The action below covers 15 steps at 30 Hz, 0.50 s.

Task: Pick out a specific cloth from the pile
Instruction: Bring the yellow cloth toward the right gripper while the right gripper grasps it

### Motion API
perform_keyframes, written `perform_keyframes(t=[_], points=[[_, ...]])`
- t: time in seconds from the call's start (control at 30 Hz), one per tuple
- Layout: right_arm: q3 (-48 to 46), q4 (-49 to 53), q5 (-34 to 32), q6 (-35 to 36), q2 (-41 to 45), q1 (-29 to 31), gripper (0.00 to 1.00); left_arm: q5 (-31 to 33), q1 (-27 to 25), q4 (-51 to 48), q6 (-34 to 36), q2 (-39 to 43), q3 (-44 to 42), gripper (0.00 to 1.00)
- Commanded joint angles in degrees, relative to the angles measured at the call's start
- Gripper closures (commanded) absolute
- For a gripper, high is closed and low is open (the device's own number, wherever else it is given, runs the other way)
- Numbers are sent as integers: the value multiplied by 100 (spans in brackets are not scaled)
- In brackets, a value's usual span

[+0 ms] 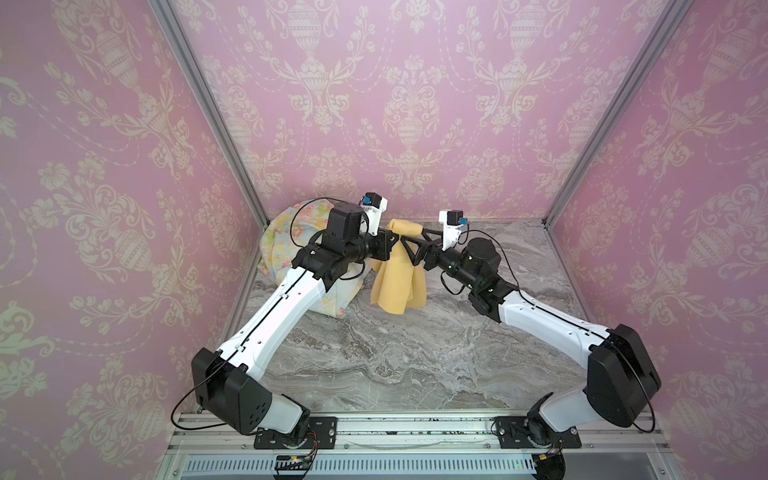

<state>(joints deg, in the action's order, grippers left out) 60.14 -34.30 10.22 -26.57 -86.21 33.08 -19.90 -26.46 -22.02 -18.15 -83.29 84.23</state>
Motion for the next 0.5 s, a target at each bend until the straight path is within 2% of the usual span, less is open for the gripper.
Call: perform_keyframes(t=[0.0,0.17,0.37,0.47], points=[[199,-516,195,-593,-126,-77,13,-318,-52,386,-88,216,-113,100],[352,-785,406,-1186,-326,-176,20,-374,-70,492,-118,230,-229,100],[437,-1041,763,-1619,-560,-176,50,-368,-86,685,-209,170,-346,100],[386,-1053,748,-1644,-573,-154,55,-375,-96,839,-261,95,-354,100]])
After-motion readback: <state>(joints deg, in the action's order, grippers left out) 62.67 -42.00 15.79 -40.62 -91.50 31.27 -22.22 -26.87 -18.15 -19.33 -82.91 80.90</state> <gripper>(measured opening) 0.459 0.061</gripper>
